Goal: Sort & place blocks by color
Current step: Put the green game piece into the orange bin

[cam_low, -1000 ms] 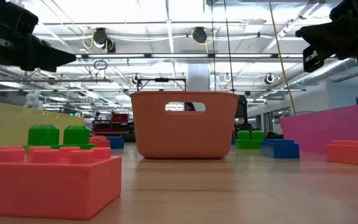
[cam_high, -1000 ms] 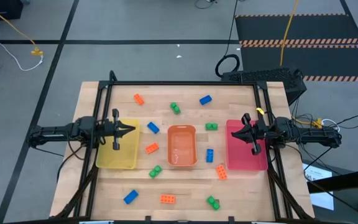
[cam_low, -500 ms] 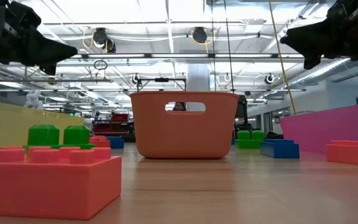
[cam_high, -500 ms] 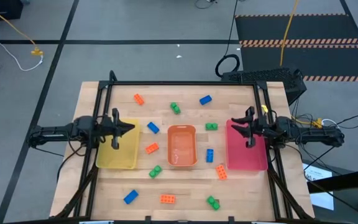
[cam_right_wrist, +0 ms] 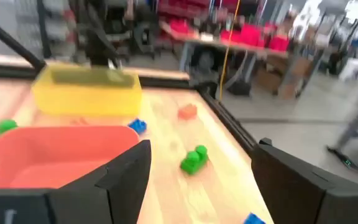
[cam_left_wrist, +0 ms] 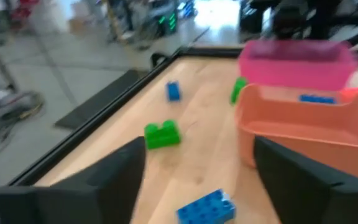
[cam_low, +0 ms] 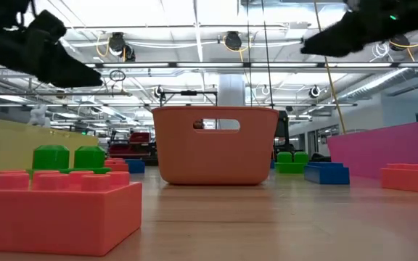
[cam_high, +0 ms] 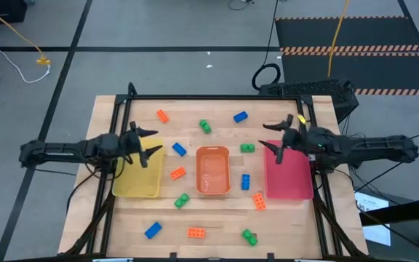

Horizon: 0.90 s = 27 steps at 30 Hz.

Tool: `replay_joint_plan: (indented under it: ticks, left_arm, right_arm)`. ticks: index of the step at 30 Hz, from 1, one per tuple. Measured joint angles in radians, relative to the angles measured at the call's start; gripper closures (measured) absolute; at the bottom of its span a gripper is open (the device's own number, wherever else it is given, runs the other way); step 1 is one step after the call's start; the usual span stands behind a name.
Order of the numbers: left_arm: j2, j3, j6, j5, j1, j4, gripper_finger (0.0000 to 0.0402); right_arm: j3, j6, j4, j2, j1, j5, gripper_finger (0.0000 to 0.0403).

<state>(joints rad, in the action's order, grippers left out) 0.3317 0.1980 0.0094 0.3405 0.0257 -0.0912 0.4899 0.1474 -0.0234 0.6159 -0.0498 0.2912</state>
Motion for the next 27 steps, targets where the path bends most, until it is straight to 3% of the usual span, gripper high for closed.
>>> replay_joint_plan:
  ticks: [5,13,17,27]
  left_arm:
    - [0.196,0.163,-0.031,0.002,0.0,-0.083,0.0031]
    - [0.485,0.398,-0.058,-0.021,0.0,-0.316,0.0057]
    - [0.574,0.432,-0.056,-0.028,0.0,-0.332,0.008]
    - [0.618,0.436,-0.049,-0.029,0.0,-0.275,0.0099]
  right_arm:
    - [0.236,0.027,0.206,0.239,-0.083,-0.024,0.0147]
    - [0.532,0.107,0.62,0.6,-0.22,-0.073,0.0144]
    - [0.572,0.1,0.731,0.728,-0.252,-0.183,0.0142]
    - [0.521,0.075,0.697,0.82,-0.22,-0.244,0.014]
